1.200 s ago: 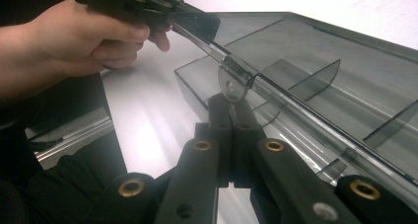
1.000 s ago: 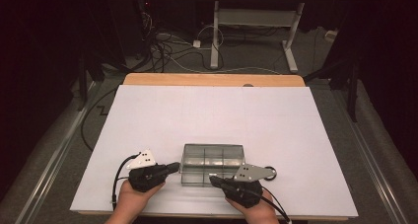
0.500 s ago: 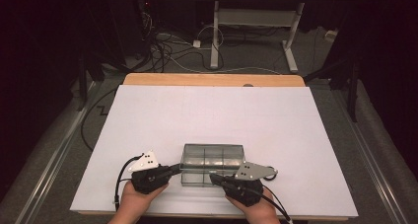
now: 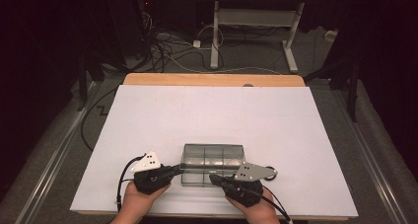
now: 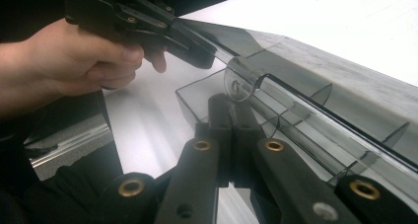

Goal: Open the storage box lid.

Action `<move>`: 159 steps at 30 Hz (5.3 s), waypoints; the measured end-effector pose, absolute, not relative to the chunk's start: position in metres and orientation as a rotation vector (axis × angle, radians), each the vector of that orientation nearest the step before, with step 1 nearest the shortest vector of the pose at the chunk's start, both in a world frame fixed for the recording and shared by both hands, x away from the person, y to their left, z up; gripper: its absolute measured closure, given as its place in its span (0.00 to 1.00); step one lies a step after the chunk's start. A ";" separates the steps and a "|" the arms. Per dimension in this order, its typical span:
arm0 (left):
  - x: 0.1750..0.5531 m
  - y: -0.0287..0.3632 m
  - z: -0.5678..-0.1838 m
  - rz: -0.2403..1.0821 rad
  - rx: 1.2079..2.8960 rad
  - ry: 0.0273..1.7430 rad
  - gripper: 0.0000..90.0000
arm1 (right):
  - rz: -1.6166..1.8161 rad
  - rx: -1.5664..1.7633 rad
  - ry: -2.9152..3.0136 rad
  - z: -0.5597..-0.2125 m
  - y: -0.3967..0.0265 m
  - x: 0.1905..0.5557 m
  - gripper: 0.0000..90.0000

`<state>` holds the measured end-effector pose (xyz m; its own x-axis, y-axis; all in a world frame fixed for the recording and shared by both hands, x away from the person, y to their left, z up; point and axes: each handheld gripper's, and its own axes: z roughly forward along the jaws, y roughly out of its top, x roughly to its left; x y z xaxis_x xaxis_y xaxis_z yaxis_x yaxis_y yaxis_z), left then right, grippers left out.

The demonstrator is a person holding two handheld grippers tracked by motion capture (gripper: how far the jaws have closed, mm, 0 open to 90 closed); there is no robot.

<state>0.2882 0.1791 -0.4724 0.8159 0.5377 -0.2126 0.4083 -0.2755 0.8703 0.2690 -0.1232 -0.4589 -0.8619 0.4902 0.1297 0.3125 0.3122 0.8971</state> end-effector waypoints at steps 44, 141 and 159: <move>0.299 0.176 -0.470 0.148 1.892 0.706 0.97 | 1.448 0.881 2.294 -0.465 -0.183 0.275 1.00; 0.350 0.155 -0.463 0.197 1.878 0.711 0.97 | 1.429 1.024 2.019 -0.450 -0.189 0.374 1.00; 0.358 0.152 -0.464 0.210 1.883 0.729 0.97 | 1.478 1.012 2.013 -0.448 -0.186 0.374 1.00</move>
<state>0.3576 0.1517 -0.4640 0.7985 0.5733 -0.1836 0.3882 -0.2572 0.8850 0.3736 -0.1864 -0.4485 -0.6333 0.7709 0.0689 0.2967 0.1595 0.9416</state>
